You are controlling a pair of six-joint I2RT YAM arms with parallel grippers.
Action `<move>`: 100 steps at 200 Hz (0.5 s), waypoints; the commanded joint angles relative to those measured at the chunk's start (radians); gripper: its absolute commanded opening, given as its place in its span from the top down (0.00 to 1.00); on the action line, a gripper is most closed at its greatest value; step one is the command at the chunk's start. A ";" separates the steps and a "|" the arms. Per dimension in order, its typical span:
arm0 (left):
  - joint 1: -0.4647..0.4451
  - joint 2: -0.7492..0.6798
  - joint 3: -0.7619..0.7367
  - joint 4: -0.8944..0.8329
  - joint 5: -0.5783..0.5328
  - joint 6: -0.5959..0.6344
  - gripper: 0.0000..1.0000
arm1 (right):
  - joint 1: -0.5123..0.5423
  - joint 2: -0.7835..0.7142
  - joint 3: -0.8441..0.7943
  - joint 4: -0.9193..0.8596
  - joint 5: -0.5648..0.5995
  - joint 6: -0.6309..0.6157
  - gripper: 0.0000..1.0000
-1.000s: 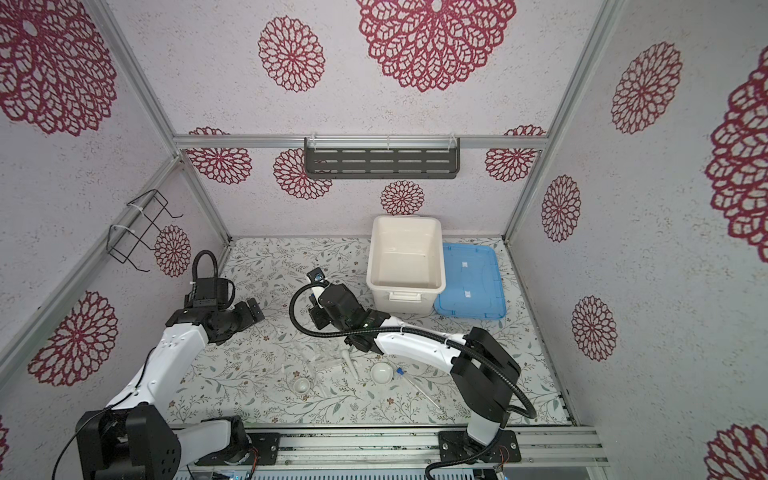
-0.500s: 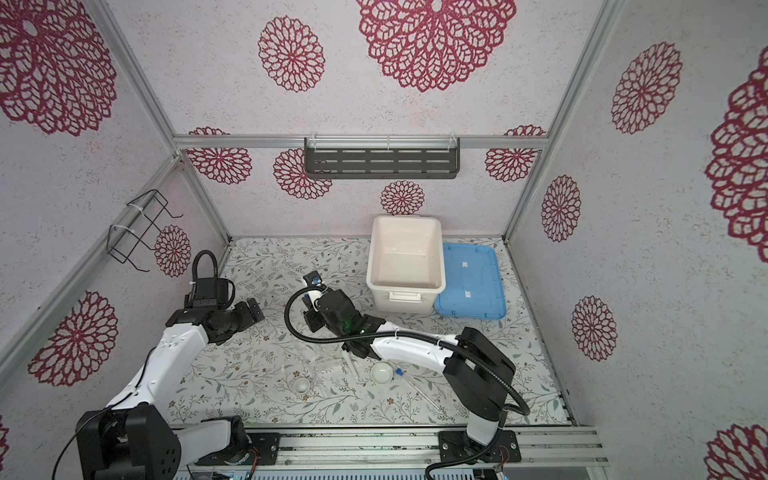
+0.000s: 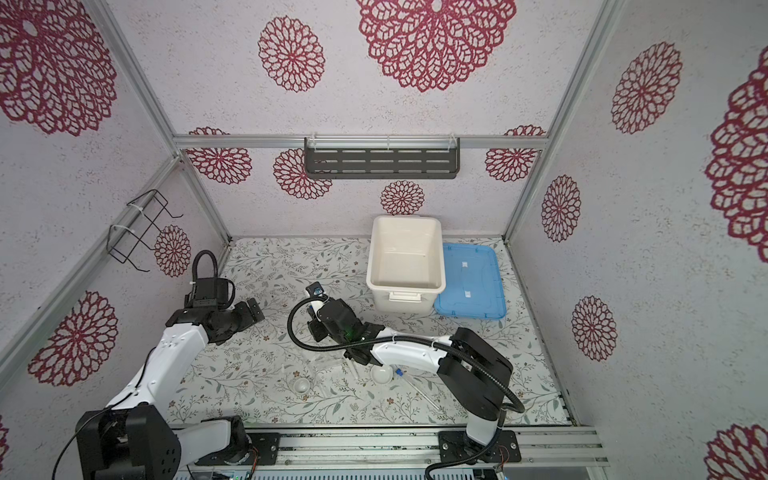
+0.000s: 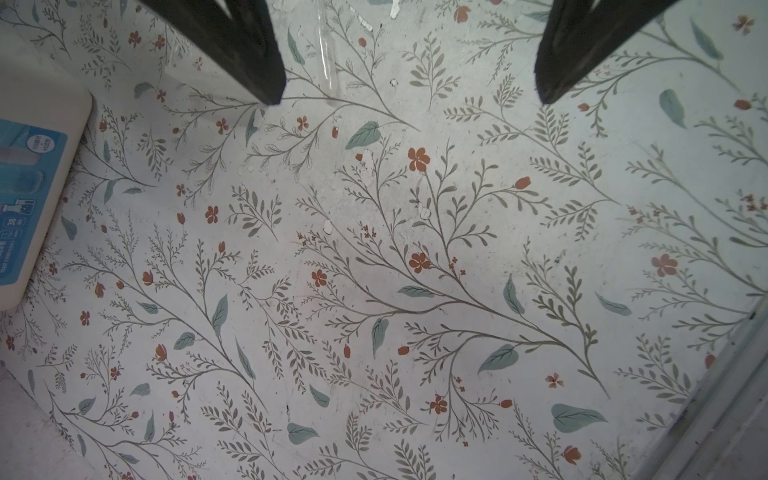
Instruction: Organize the chemistry lab equipment
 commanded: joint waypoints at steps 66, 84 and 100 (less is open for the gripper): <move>-0.004 -0.015 0.005 0.001 -0.015 -0.001 0.03 | 0.034 0.033 0.032 -0.003 0.038 -0.057 0.82; -0.005 -0.016 0.005 0.002 -0.012 -0.001 0.03 | 0.034 0.033 0.032 -0.011 0.040 -0.059 0.77; -0.005 -0.016 0.006 0.003 -0.014 0.000 0.03 | 0.035 0.030 0.030 -0.013 0.041 -0.062 0.73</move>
